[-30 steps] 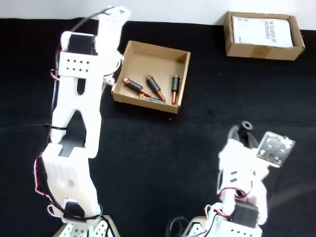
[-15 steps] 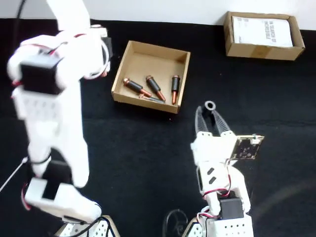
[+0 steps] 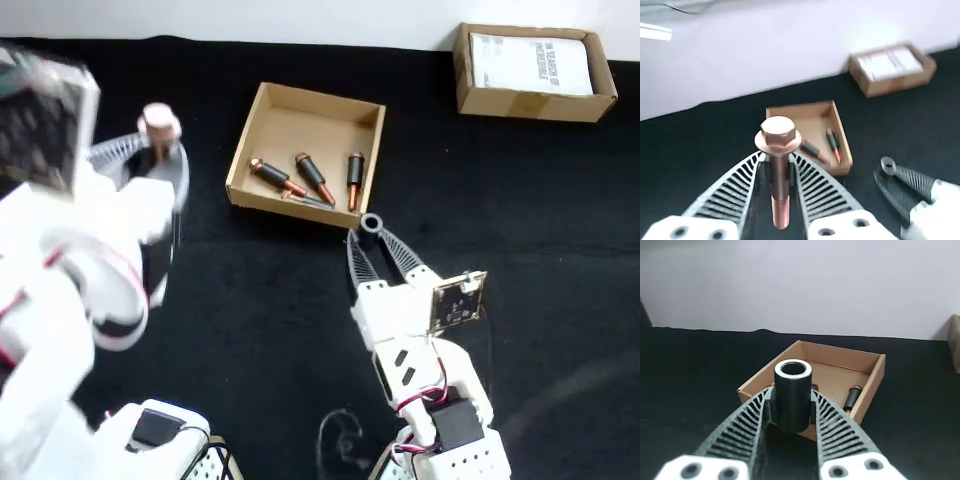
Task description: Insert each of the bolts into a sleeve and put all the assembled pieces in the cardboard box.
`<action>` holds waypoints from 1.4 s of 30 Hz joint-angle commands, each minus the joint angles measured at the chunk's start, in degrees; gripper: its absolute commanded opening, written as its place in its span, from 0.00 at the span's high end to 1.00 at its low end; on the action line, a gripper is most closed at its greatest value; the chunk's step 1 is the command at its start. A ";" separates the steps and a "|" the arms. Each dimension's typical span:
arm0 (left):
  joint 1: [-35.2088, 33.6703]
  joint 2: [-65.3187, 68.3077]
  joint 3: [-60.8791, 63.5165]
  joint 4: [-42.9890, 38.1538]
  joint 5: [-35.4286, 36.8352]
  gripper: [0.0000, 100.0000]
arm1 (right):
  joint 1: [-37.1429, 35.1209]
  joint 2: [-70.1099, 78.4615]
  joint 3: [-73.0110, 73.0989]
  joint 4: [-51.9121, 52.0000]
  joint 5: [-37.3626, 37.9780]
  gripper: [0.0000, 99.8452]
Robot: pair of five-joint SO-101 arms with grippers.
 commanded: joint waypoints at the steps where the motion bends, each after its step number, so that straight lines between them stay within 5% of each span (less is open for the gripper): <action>1: 2.15 -9.19 13.41 0.00 -2.99 0.99 | -0.66 -0.22 7.60 -1.27 0.79 0.99; 8: 3.56 -22.20 41.71 -12.75 -2.90 0.99 | -0.92 -0.04 7.60 -1.10 0.88 0.99; 18: 6.81 -32.92 82.59 -67.96 -2.73 0.99 | -0.92 -0.04 7.60 -1.10 0.88 0.99; 23: 13.67 -34.95 92.18 -85.10 -2.64 0.99 | -0.92 -0.04 7.60 -1.10 0.88 0.99; 28: 20.70 -31.16 91.91 -87.91 -0.79 0.99 | -0.92 -0.04 7.60 -1.10 0.88 0.99; 34: 21.85 -21.58 81.45 -87.21 14.51 0.99 | -0.92 -0.04 7.60 -1.19 0.88 0.99; 42: 21.76 -11.56 71.08 -76.92 25.58 0.99 | -0.92 -0.04 7.60 -1.27 0.88 0.99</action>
